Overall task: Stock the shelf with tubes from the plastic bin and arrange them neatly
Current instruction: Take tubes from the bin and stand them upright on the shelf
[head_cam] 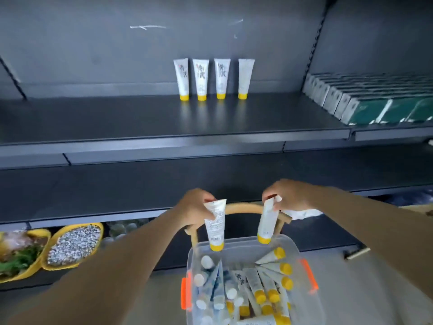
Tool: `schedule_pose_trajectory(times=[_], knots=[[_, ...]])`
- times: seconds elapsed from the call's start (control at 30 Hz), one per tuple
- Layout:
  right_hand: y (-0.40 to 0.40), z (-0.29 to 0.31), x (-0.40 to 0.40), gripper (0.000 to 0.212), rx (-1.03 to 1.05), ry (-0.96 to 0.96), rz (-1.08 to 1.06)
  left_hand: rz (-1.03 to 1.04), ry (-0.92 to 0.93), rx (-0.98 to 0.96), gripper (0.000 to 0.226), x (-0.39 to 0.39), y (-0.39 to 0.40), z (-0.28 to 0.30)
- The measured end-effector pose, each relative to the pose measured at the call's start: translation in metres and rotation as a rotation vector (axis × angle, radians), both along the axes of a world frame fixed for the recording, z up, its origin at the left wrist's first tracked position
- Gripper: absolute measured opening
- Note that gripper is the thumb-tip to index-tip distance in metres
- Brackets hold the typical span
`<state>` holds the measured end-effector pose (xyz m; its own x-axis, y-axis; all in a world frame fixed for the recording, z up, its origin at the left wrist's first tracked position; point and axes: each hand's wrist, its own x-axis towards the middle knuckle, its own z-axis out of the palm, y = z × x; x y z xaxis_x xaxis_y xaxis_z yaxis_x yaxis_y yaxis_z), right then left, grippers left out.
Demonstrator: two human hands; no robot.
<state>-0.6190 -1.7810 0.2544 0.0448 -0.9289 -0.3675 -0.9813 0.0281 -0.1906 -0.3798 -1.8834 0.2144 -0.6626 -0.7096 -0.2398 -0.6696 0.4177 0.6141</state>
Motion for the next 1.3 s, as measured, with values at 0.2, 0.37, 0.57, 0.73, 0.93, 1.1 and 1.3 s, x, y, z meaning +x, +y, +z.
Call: schedule_pose_trajectory(times=[0.2,0.37,0.57,0.73,0.93,1.1,1.3], knots=[[-0.034,0.106,0.003,0.010,-0.259,-0.050,-0.083,0.065,0.099,-0.123,0.019,0.019,-0.039,0.113],[-0.084,0.165,-0.009,0.007,-0.430,-0.126,-0.160,0.199,0.173,-0.211,0.013,0.021,-0.095,0.180],[-0.173,0.190,-0.044,0.005,-0.518,-0.114,-0.227,0.374,0.227,-0.265,0.022,0.004,-0.186,0.216],[-0.247,0.185,-0.077,0.020,-0.556,-0.090,-0.241,0.493,0.204,-0.327,0.028,-0.017,-0.264,0.221],[-0.310,0.178,-0.105,0.022,-0.556,-0.051,-0.274,0.607,0.214,-0.344,0.037,-0.044,-0.343,0.211],[-0.349,0.167,-0.129,0.030,-0.521,-0.011,-0.315,0.648,0.233,-0.320,0.041,-0.061,-0.390,0.197],[-0.373,0.159,-0.144,0.032,-0.481,0.021,-0.322,0.672,0.213,-0.334,0.042,-0.074,-0.422,0.185]])
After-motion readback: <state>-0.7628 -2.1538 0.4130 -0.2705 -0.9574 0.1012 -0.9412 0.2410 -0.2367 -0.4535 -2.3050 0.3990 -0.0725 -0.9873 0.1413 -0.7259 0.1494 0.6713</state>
